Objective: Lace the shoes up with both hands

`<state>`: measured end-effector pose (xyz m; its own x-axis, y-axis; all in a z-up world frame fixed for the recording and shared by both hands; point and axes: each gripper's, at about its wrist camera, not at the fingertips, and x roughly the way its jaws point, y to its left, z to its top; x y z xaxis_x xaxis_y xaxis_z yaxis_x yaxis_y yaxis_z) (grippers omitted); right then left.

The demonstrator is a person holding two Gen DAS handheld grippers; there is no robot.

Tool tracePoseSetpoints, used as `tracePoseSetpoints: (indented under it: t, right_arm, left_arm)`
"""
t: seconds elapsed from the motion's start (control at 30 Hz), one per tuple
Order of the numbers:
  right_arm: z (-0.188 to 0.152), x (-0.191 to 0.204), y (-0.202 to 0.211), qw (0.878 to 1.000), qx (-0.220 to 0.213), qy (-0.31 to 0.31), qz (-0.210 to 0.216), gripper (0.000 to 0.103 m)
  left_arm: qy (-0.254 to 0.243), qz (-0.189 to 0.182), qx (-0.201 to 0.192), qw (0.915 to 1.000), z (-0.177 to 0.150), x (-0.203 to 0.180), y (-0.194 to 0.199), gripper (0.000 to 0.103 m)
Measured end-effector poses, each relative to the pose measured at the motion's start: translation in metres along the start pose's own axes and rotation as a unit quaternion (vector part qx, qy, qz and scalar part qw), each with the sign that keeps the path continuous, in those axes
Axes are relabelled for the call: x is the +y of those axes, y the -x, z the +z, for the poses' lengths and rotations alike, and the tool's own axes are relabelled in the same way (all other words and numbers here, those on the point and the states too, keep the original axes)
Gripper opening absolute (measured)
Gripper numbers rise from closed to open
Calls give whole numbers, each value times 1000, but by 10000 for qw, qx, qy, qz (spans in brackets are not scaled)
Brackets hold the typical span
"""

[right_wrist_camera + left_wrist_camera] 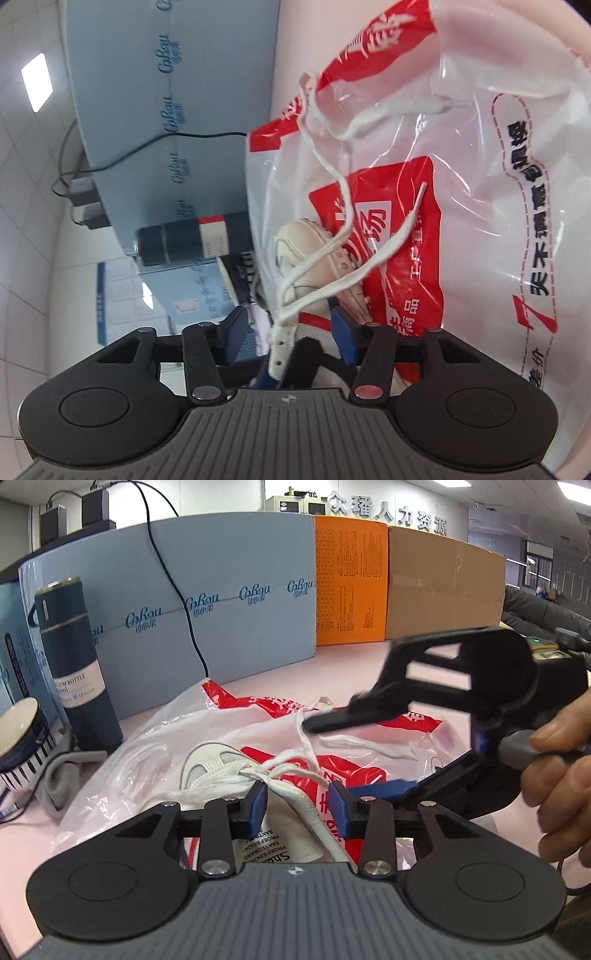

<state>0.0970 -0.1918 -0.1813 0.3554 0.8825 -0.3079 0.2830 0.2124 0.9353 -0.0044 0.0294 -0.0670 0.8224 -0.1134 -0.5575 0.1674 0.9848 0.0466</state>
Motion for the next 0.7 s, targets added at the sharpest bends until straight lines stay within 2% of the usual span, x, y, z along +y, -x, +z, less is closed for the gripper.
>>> tracePoseSetpoints:
  t: [0.1,0.17,0.2,0.27,0.43,0.6,0.7]
  right_arm:
    - [-1,-1,-6,9997,-157,44,-191,29]
    - [1,-4,-7,9995,-293,-2,-86,11]
    - [2,-6,-8,9993,-361,-25,-33,6]
    - [3,-7,-7,9988,-459,-29,172,3]
    - [4,-2,5,9927,-536,-163,1069,2]
    - [10,4,24,9823,-734,-342,1688,3]
    - [15,8,38,9714,-968,-414,2130,2]
  left_arm:
    - [45,12,22,10000,0,3,0,25]
    - [111,-39,40,9999,1,4,0,23]
    - [99,-38,43,9999,1,4,0,23]
    - [99,-28,59,9999,0,4,-1,23]
    - [179,-24,100,9998,-1,5,-2,25]
    - [199,-23,120,9997,-1,5,-4,25]
    - [219,-31,118,9997,-2,6,-4,25]
